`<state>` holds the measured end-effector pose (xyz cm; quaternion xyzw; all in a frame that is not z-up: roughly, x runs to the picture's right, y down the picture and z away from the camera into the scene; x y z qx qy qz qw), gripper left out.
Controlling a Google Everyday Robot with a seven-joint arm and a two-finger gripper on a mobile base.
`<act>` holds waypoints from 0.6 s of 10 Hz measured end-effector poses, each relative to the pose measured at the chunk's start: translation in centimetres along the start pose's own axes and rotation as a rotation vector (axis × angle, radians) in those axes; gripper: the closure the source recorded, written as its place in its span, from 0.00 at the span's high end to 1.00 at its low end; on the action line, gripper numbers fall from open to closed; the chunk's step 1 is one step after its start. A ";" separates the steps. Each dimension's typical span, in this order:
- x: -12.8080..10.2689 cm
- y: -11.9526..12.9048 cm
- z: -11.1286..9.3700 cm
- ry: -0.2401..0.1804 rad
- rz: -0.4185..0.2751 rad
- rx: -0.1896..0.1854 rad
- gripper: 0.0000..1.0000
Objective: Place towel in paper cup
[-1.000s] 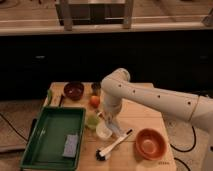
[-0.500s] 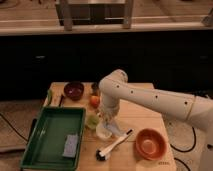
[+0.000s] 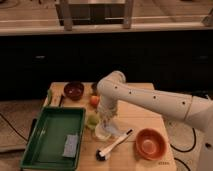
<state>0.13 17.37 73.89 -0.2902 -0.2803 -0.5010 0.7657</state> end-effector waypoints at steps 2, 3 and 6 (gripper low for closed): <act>0.0 0.1 -0.5 0.016 -0.003 -0.005 0.01; 0.0 -0.1 -1.2 0.032 -0.006 -0.005 0.01; -0.1 -0.1 -3.2 0.081 -0.008 -0.013 0.01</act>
